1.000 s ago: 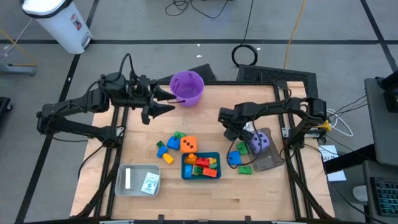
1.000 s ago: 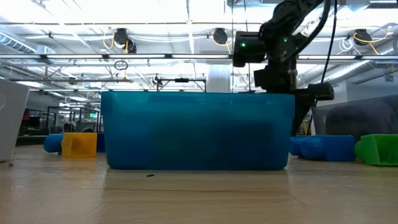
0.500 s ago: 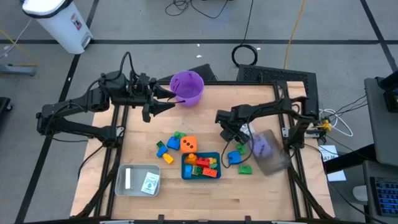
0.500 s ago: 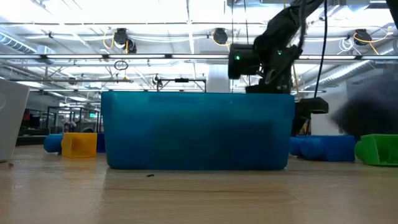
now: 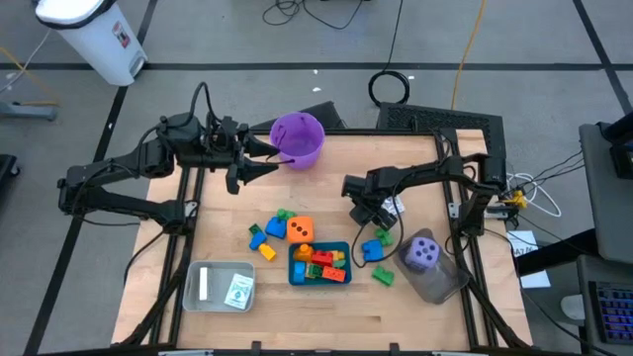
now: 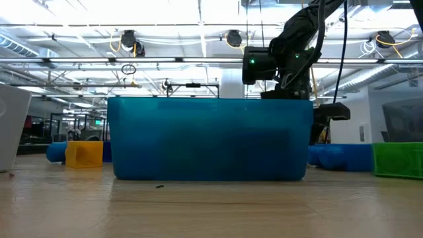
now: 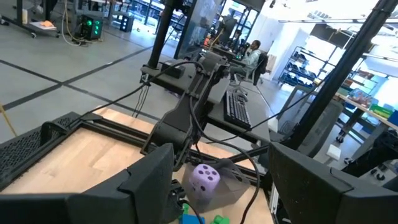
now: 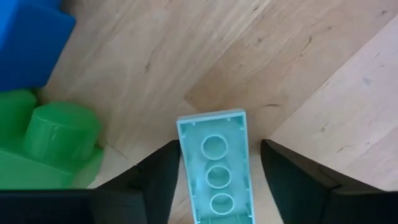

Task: Pick & Place Toys
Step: Put the light blue game piece into the blue bin

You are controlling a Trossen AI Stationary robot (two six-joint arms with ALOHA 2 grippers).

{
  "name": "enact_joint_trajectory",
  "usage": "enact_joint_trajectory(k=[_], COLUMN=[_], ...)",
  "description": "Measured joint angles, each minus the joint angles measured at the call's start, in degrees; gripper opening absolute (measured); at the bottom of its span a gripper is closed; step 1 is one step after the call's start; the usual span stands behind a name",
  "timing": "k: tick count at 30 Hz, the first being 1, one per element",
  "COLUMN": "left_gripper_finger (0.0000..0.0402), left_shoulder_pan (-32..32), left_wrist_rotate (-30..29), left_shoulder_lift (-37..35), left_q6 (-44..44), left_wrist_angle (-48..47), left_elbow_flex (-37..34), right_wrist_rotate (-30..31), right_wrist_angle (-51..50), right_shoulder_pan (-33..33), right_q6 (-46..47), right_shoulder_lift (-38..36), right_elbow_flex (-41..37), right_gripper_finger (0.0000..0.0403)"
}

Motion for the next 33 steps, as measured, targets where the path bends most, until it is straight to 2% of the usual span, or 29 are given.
enact_joint_trajectory(k=[9, 16, 20, 23, 26, 33], left_gripper_finger=[0.0269, 0.0269, 0.0269, 0.0269, 0.0269, 0.0269], left_shoulder_pan=[0.0, 0.0, 0.0, 0.0, 0.0, 0.0], left_wrist_rotate=[-0.03, -0.02, -0.04, -0.03, -0.03, 0.07], left_shoulder_lift=[0.0, 0.0, 0.0, 0.0, 0.0, 0.0], left_q6=[-0.22, -1.51, -2.56, -2.66, -2.73, -2.62], left_wrist_angle=[0.08, 0.12, 0.12, 0.12, 0.12, 0.1], left_elbow_flex=[0.02, 0.02, 0.02, 0.02, 0.02, 0.02], right_wrist_rotate=[0.26, 0.21, -1.42, -4.34, -4.74, -4.52], right_wrist_angle=[-0.62, -2.31, -5.24, -8.51, -7.99, 0.35], right_shoulder_pan=[0.0, 0.92, 2.44, 4.49, 7.18, 14.23], right_q6=[0.44, 6.27, 14.98, 24.9, 33.86, 50.36], right_shoulder_lift=[-0.76, -3.6, -5.37, -5.82, -5.79, -5.13], right_elbow_flex=[0.46, 8.05, 15.85, 22.8, 28.0, 29.78], right_gripper_finger=[0.0129, 0.014, 0.0143, 0.0135, 0.0133, 0.0134])
